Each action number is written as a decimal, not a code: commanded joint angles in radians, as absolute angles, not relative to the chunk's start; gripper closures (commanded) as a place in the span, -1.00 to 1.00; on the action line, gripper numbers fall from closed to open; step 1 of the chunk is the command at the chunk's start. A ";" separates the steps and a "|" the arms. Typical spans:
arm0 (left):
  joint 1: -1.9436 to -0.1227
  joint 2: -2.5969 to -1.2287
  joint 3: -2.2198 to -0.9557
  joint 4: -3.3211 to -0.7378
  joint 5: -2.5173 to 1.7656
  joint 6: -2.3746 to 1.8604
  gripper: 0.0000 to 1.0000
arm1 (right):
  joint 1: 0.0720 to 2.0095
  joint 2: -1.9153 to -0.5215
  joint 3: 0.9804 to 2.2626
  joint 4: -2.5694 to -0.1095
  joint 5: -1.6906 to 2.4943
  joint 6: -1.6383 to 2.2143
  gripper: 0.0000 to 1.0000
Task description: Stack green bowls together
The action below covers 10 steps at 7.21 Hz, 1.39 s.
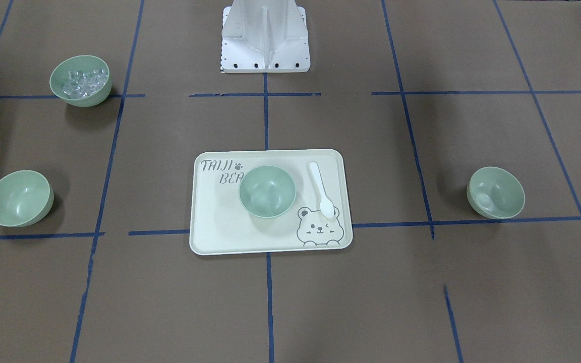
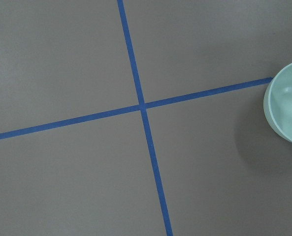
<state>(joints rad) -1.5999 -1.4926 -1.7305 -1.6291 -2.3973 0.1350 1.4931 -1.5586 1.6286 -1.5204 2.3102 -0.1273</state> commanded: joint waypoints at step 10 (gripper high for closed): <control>-1.460 -1.681 -1.698 -1.930 -2.384 -0.146 -1.00 | 1.399 -1.474 1.695 -1.407 2.355 0.090 -1.00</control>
